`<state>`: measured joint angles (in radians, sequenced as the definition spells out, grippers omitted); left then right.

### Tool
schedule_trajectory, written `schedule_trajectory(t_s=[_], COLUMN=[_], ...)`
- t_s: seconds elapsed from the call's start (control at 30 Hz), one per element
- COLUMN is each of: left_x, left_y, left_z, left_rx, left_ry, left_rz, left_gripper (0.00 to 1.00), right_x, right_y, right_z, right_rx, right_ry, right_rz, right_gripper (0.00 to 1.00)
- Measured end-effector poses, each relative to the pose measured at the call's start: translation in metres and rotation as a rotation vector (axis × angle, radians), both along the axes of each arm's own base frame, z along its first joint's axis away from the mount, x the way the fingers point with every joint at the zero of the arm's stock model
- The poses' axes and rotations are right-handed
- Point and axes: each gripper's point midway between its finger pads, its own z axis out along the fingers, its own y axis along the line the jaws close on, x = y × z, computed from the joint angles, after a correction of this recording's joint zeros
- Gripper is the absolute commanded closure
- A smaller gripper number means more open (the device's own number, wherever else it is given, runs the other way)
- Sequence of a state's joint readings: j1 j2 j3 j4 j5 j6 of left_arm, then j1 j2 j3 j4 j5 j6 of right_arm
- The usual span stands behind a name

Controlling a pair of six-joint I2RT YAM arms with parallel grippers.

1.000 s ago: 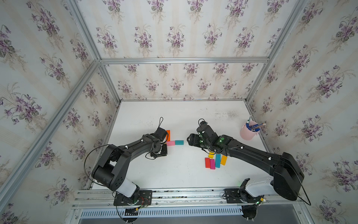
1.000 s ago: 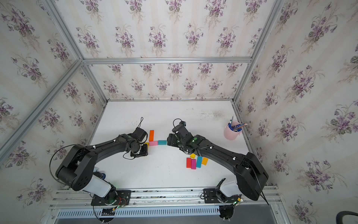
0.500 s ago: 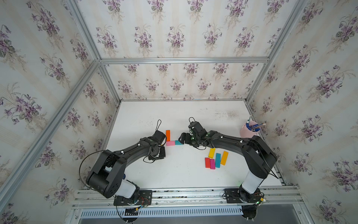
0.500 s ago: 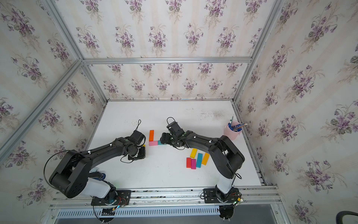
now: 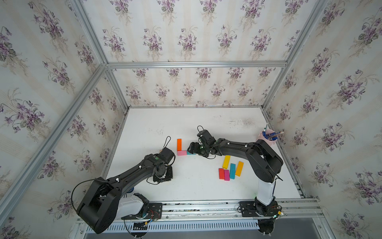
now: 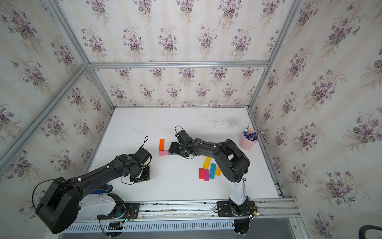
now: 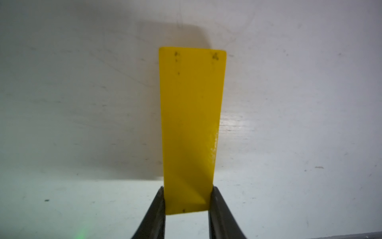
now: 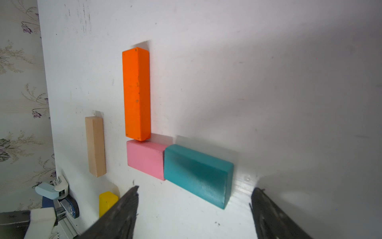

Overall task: Assemble the letter h with building blocks
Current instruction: Place the building block at the center of the board.

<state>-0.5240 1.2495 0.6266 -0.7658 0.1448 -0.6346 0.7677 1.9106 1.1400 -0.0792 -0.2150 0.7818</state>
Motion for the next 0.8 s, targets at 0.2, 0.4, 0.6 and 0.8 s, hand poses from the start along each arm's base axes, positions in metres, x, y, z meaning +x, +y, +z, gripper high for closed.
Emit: schedule_trajectory(t_s=[0.2,0.4,0.6,0.8], left_x=[-0.002,-0.001,0.001,0.002], left_y=[-0.004,-0.005,-0.007,-0.009], left_z=[0.000,-0.005,-0.006,-0.008], left_rx=[-0.004,0.002,-0.002,-0.006], left_ry=[0.004,0.013,0.007,0.008], left_rz=[-0.013,-0.018,-0.023,-0.028], left_gripper=[0.91,0.91,0.91,0.91], right_x=[0.002,0.005,0.006,0.006], right_y=[0.008,0.013,0.016,0.017], right_z=[0.000,0.000,0.001,0.001], right_rx=[0.017,0.022,0.026,0.024], right_ry=[0.002,0.002,0.002,0.004], right_rz=[0.014,0.018,0.023,0.028], right_gripper=[0.15,0.16,0.16,0.16])
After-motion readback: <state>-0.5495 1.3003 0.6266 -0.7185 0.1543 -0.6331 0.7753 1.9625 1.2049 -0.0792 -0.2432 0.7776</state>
